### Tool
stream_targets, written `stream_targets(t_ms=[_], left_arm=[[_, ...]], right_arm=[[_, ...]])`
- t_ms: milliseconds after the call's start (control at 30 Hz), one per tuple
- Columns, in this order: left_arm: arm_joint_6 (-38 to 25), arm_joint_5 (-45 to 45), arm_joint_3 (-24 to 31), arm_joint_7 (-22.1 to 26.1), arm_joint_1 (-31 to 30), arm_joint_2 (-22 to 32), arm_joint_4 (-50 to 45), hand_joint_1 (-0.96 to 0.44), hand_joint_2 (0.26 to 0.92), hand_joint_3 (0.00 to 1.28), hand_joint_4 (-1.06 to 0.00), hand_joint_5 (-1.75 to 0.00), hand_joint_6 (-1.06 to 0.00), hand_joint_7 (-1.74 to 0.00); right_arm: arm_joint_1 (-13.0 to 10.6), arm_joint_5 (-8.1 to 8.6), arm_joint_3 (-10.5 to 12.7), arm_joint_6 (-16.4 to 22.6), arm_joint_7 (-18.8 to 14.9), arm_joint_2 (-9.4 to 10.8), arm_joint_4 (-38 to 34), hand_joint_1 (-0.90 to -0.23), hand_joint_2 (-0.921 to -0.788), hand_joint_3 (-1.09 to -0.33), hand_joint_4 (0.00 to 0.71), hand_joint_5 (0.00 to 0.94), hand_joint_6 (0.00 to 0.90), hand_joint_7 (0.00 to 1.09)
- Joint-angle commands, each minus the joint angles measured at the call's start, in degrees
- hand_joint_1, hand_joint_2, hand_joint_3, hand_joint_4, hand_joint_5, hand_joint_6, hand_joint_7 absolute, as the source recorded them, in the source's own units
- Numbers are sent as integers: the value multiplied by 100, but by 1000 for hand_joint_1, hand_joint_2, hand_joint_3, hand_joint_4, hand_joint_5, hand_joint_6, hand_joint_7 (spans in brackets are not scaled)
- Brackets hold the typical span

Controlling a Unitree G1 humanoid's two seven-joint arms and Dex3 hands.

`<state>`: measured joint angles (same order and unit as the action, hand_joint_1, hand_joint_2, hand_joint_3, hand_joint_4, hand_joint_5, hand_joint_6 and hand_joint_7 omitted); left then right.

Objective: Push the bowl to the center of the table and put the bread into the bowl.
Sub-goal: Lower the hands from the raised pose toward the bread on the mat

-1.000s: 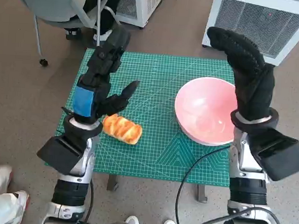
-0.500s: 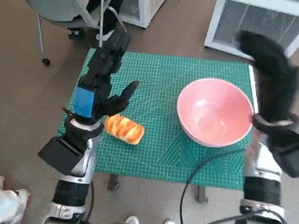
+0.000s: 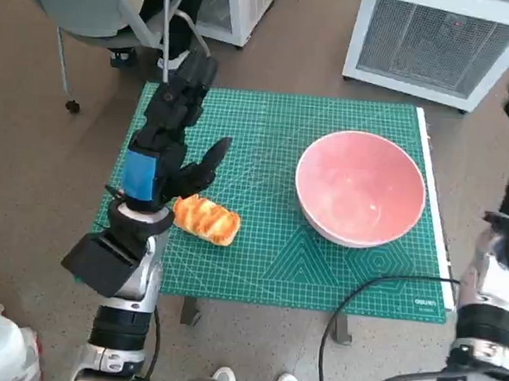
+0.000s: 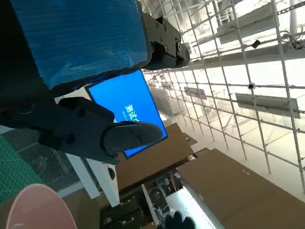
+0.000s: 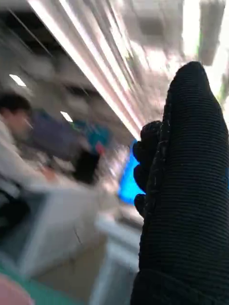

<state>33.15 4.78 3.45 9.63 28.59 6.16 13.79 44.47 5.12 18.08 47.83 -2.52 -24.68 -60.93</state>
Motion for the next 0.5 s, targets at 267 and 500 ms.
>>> stream_targets(t_ms=[267, 500], left_arm=[[45, 44, 16, -17, -35, -53, 22, -394, 921, 421, -304, -4, -335, -117], [47, 56, 34, -1, -32, -27, 31, -393, 921, 421, -305, -4, -335, -115]], right_arm=[[-17, 384, 275, -636, -200, 62, -832, -532, -921, -864, 270, 1, -1, 672], [-42, 409, 252, -840, -338, 198, -1076, -530, -921, -854, 247, 0, -1, 665]])
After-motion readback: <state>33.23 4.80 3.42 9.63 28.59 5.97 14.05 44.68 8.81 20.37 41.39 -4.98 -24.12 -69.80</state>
